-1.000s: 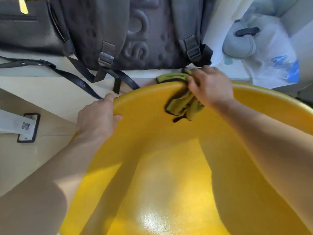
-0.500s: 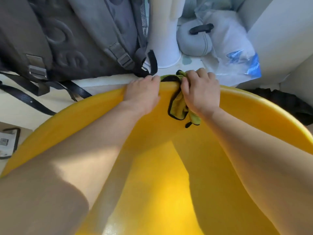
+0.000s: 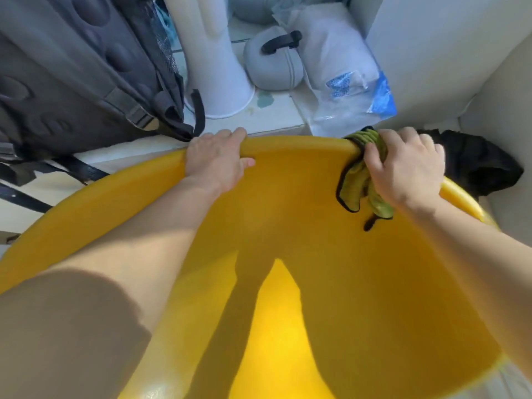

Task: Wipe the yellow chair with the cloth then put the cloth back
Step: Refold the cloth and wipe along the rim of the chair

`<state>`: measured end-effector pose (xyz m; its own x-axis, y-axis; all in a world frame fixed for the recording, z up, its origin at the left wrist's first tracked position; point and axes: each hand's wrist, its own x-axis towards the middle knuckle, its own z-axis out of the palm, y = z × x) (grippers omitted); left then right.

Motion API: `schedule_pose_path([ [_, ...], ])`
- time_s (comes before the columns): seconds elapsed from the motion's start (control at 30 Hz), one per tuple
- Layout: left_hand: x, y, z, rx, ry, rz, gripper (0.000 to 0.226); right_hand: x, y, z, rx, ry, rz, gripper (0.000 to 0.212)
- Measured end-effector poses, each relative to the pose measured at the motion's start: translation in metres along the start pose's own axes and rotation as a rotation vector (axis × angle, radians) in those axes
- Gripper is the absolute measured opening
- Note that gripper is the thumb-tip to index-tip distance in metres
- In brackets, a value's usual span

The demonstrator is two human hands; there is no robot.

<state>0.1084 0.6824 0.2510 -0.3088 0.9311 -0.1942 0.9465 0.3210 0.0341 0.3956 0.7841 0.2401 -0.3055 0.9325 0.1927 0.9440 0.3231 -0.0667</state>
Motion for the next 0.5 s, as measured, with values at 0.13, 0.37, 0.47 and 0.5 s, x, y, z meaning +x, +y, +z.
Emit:
schedule_pose_path([
  [0.13, 0.005, 0.007, 0.003, 0.018, -0.036, 0.004, 0.047, 0.01, -0.093, 0.017, 0.099, -0.016, -0.068, 0.042],
  [0.37, 0.004, 0.006, 0.006, 0.031, 0.006, -0.008, 0.045, 0.01, -0.1, 0.014, 0.124, -0.055, -0.358, 0.045],
  [0.47, 0.005, 0.005, 0.008, 0.037, 0.015, 0.006, 0.045, 0.005, -0.008, 0.006, 0.041, 0.004, -0.118, 0.044],
  [0.5, 0.005, 0.005, 0.009, 0.04, 0.014, 0.005, 0.045, -0.003, 0.016, 0.0, 0.018, 0.008, -0.021, 0.046],
])
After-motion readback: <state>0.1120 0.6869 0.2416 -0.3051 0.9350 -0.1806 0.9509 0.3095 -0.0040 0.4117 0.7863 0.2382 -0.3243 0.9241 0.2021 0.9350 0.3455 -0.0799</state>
